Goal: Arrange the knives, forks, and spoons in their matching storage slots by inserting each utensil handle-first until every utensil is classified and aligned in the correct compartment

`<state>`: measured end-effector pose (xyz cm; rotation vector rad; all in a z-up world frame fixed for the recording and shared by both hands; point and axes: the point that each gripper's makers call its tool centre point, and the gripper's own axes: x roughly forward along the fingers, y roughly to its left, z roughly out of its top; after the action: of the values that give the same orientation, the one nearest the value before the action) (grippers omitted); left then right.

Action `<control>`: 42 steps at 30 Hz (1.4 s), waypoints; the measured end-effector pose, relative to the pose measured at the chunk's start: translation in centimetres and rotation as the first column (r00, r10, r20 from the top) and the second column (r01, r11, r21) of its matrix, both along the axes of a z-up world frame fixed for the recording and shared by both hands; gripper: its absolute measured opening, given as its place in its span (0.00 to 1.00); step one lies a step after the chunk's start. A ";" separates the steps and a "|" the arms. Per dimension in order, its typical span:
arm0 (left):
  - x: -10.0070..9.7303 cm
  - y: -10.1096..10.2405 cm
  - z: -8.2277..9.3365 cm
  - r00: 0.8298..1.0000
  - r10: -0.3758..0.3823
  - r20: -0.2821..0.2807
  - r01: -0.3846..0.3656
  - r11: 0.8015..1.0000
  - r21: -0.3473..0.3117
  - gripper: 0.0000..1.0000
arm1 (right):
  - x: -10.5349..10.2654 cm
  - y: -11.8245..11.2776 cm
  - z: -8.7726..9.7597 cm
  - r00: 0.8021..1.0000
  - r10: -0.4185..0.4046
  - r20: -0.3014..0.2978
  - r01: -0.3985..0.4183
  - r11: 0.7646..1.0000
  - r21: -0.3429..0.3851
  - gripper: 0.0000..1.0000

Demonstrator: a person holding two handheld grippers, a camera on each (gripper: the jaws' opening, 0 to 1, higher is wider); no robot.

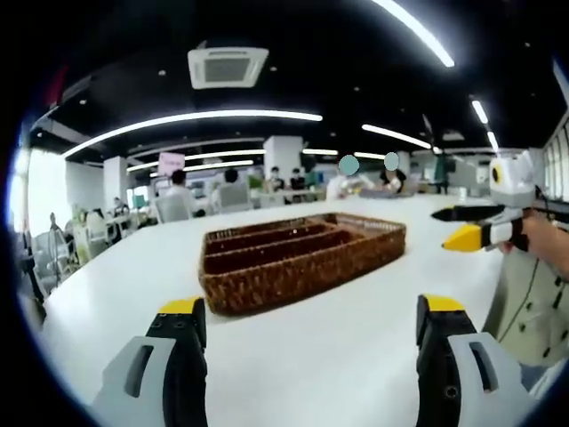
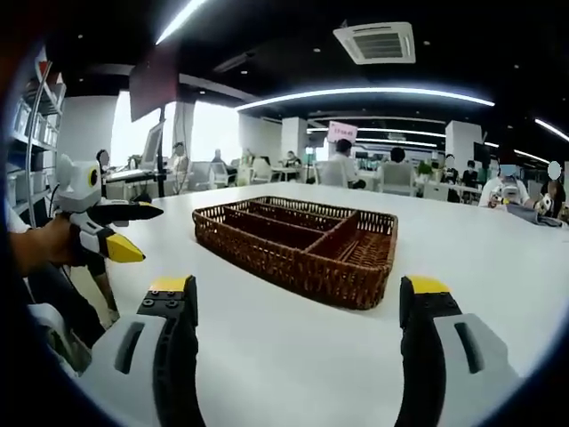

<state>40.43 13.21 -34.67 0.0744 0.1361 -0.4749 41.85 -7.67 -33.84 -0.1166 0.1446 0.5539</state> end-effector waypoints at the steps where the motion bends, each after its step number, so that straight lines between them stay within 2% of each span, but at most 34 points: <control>1: 0.1 -0.1 -0.1 1.000 -0.003 -0.004 0.003 1.000 -0.001 0.99 | 0.0 -0.1 0.0 1.000 -0.002 0.000 0.002 1.000 -0.003 0.98; 12: 0.6 0.2 -0.1 1.000 0.003 -0.010 -0.003 1.000 0.002 0.99 | -0.2 -0.8 0.3 1.000 -0.017 0.005 0.017 1.000 -0.004 0.98; 15: 0.6 0.3 0.0 1.000 0.003 -0.003 -0.003 1.000 0.022 0.99 | -0.2 -0.8 0.2 1.000 -0.018 -0.003 0.018 1.000 0.001 0.99; 22: 0.7 0.4 0.0 1.000 0.006 0.005 -0.006 1.000 0.027 0.99 | -0.1 -0.6 0.1 1.000 -0.013 -0.002 0.013 1.000 -0.021 0.99; 28: 0.6 -0.1 -0.1 1.000 0.002 -0.003 -0.002 0.998 0.061 0.99 | 0.2 -1.9 0.2 1.000 -0.024 -0.003 0.024 0.999 -0.036 0.99; 32: 0.5 0.0 0.2 1.000 0.004 0.001 -0.004 0.998 0.067 0.99 | 0.0 -1.8 0.7 1.000 -0.026 0.005 0.026 0.999 -0.030 0.99; 42: 0.1 0.3 -0.3 0.999 0.039 -0.024 -0.038 0.998 0.044 0.99 | -0.2 -0.9 1.2 1.000 -0.011 -0.004 0.011 1.000 -0.025 1.00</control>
<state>40.51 13.48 -35.00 0.1084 0.1718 -0.4350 41.65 -8.61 -32.60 -0.1386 0.1563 0.5416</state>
